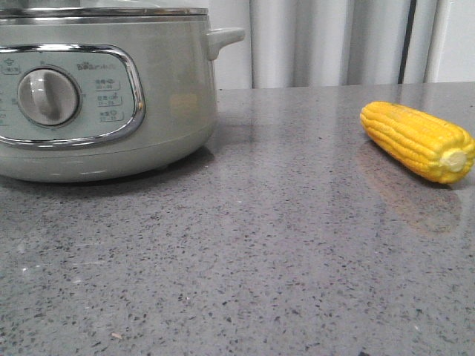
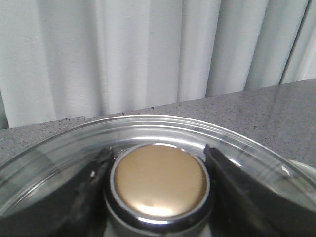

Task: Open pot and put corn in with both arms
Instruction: 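Grasp the lid's metal knob with the left gripper, then lift the glass lid off the pot with the left gripper and set it beside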

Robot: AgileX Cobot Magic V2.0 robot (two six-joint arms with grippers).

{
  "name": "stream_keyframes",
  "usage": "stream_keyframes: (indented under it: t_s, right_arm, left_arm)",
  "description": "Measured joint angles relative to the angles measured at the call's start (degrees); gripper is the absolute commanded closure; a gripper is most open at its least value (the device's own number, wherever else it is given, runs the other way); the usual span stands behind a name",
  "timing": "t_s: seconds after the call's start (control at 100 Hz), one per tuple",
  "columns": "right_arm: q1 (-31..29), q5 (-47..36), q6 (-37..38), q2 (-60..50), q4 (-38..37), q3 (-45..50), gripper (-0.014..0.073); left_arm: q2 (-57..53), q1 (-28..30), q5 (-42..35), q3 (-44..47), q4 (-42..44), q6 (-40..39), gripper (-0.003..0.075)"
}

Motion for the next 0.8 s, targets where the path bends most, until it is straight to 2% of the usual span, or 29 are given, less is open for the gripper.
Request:
stream_keyframes:
  t_s: [0.12,0.22,0.49,0.71,0.8]
  right_arm:
    - [0.00,0.89,0.00,0.00,0.00,0.00,0.0247]
    - [0.00,1.67,0.00,0.00,0.00,0.00,0.0247]
    - [0.00,2.03,0.00,0.00,0.00,0.00,0.0248]
    - [0.00,2.06,0.00,0.00,0.00,0.00,0.0249]
    - [0.00,2.06,0.00,0.00,-0.10,0.00,0.0248]
  left_arm:
    - [0.00,-0.08,0.00,0.00,0.00,0.00,0.0638]
    - [0.00,-0.08,0.00,0.00,0.00,0.00,0.0671]
    - [-1.49,-0.08,4.68,-3.07,-0.48,-0.34,0.0675]
    - [-6.74,0.16,4.98,-6.31,-0.48,-0.34,0.0675]
    - [-9.69,1.92,4.98,-6.64,-0.48,-0.34,0.0675]
